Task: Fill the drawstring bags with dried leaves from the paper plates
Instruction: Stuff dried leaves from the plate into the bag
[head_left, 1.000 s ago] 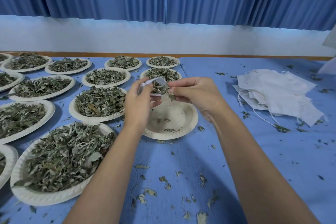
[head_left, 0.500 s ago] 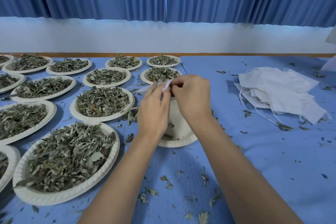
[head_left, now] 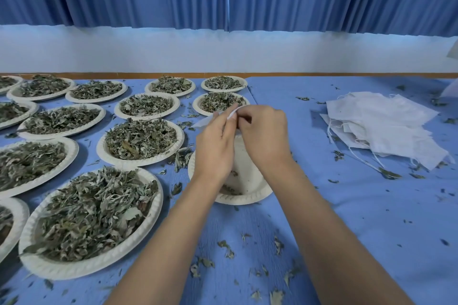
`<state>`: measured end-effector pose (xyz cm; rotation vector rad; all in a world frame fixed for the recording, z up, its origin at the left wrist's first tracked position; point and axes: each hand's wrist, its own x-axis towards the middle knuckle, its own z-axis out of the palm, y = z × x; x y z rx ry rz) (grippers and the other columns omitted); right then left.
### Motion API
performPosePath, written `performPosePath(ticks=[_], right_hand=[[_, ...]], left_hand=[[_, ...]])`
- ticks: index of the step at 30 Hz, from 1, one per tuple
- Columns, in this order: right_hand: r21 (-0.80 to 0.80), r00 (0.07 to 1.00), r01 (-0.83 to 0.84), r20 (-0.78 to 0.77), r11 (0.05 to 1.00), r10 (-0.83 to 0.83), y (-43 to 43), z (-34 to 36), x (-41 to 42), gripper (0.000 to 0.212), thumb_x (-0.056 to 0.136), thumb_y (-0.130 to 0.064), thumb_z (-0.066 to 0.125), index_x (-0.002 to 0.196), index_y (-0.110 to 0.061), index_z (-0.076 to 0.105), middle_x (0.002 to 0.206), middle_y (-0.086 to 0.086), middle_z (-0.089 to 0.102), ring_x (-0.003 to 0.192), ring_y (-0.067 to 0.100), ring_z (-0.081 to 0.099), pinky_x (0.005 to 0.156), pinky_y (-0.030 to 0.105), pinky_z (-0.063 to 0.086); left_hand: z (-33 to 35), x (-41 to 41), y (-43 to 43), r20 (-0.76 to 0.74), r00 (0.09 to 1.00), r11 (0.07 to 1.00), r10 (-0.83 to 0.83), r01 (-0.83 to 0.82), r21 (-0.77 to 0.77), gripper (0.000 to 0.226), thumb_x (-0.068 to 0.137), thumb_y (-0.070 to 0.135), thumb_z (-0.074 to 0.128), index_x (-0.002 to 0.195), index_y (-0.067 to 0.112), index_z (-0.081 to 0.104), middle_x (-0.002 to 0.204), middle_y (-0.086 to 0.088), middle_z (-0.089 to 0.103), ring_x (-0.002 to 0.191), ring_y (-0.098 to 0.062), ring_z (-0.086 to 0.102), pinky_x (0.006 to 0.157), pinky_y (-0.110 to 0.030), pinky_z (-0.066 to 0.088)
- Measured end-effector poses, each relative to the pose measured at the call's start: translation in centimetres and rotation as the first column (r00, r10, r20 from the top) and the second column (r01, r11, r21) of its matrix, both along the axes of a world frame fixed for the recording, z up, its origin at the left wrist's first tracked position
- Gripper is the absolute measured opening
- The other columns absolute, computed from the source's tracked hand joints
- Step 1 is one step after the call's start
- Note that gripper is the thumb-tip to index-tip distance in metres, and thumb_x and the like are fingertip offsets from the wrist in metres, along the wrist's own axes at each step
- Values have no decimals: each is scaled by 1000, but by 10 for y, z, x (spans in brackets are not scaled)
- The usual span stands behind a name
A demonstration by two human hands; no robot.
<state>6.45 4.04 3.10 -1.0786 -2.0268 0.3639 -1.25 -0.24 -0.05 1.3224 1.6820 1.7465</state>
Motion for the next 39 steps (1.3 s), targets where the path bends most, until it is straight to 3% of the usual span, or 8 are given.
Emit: performPosePath(ticks=[5,9,12,16,26,32,37,39], right_hand=[[1,998,0,65,1000,0,-8,7,0,31,89,-10,53,96,-31,75,85,-4,73,81,17,60,67,32,49],[-158,957,-110,-285,981,62,-5,12,6,25,83,-6,65,80,-28,75,76,-13,71,76,1,65,74,21,51],[-199,914,-125,-405,972,35,0,13,10,16,79,-11,73,78,-27,70,73,-16,64,65,-6,58,61,5,41],[-234,968,-108,-246,966,49,6,7,12,16,80,-22,75,95,-24,70,93,-10,59,78,2,51,65,12,35],[-283,949,-87,-315,955,-7,8,-3,1,24,80,-8,69,69,-24,55,62,-6,55,57,13,58,47,11,39],[-501,633,-592,-774,632,-22,14,3,15,25,78,-16,77,98,-9,65,81,0,67,59,7,64,60,19,54],[-654,963,-269,-170,707,209,15,-5,20,14,80,-22,76,87,-12,69,75,1,66,54,8,58,58,22,53],[-666,896,-112,253,737,365,10,-6,18,30,72,-35,81,93,-18,68,82,-5,65,68,7,60,53,19,47]], left_hand=[[2,-11,-3,48,998,999,31,-31,-14,28,102,29,38,107,32,65,98,-5,69,96,-26,64,91,-47,49],[3,-15,-3,122,992,999,37,-37,-2,29,102,30,40,87,41,63,75,-1,62,73,-19,61,79,-44,54],[3,-16,-3,150,988,999,35,-35,1,31,102,31,39,85,45,62,71,9,62,71,-11,63,69,-33,54],[4,-16,-6,124,992,1000,2,-3,6,33,102,33,38,86,48,63,78,4,68,78,-14,68,63,-30,54],[6,-18,-11,-3,995,993,-97,97,65,38,103,32,35,89,45,68,90,16,71,82,-26,67,68,-31,54],[12,-31,-12,189,982,998,10,-21,56,33,103,33,36,107,23,66,95,-8,68,87,-25,69,55,-28,55],[12,-35,-15,242,969,996,42,-61,70,28,103,33,37,91,36,62,84,5,65,86,-23,69,51,-25,54],[11,-34,-13,248,968,996,45,-64,70,26,102,33,37,91,35,61,79,6,65,83,-21,69,50,-24,53]])
